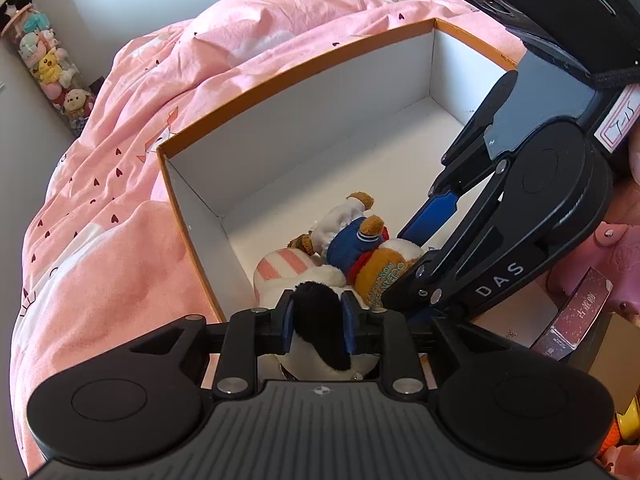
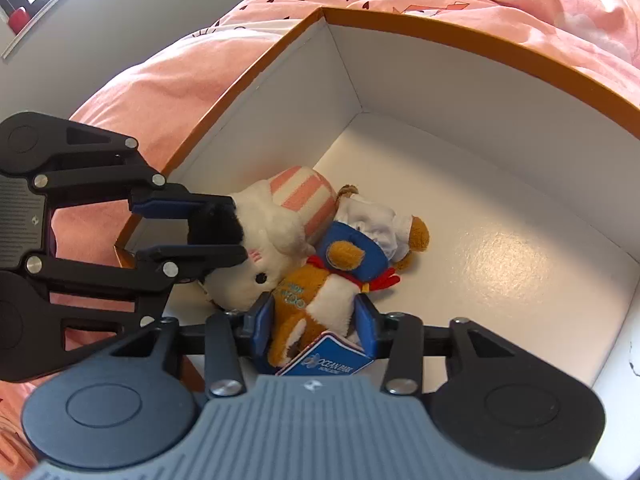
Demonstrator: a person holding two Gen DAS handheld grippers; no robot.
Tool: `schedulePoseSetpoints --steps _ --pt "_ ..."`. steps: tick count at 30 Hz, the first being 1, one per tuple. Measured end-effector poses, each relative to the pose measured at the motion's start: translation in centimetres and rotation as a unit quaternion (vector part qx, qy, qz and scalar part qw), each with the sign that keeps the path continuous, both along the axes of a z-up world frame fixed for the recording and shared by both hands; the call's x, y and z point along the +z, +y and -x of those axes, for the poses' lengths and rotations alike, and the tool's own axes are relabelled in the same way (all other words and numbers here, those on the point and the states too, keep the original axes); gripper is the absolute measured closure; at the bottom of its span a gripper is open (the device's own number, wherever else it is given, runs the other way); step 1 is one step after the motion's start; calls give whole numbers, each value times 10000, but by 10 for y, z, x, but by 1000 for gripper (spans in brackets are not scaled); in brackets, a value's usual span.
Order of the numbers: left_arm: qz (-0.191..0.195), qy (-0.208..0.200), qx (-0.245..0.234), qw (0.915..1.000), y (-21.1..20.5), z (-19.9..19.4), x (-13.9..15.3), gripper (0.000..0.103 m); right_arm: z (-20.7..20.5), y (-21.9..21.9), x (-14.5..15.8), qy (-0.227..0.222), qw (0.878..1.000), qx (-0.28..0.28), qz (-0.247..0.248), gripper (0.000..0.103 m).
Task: Organize objects
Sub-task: 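Carry both plushes into the orange box and open both tools, then grasp the pink-and-white small box with the left tool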
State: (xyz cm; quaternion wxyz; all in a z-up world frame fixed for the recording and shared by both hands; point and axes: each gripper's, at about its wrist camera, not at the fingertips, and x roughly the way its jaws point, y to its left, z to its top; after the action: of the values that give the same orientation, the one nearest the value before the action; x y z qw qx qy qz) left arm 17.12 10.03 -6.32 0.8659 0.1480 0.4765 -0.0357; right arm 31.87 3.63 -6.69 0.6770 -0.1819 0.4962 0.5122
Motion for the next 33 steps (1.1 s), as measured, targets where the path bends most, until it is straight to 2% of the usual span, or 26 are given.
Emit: schedulePoseSetpoints --steps 3,5,9,13,19,23,26,30,33 --pt "159 -72 74 9998 4 0 4 65 -2 -3 4 17 9999 -102 -10 53" --pt "267 -134 97 9995 5 2 8 59 -3 -4 6 36 9998 -201 1 49" --pt "354 -364 120 9986 6 5 17 57 -4 -9 11 32 9995 -311 -80 46" --pt "551 -662 233 9960 6 13 34 57 2 -21 26 -203 9980 -547 -240 46" --pt "1066 -1033 343 9883 -5 40 62 57 22 -68 61 -462 9870 -1401 -642 46" --pt "1449 -931 234 9848 -18 55 62 57 49 -105 75 -616 9771 -1854 -838 46" --pt "1563 -756 66 9848 -31 62 51 57 68 -132 78 -657 9694 -2181 -914 50" --pt "1844 -390 45 9821 -43 69 28 57 91 -158 69 -698 9606 -2575 -775 57" --pt "2010 -131 50 9795 -51 75 14 57 106 -170 58 -570 9584 -2729 -612 60"
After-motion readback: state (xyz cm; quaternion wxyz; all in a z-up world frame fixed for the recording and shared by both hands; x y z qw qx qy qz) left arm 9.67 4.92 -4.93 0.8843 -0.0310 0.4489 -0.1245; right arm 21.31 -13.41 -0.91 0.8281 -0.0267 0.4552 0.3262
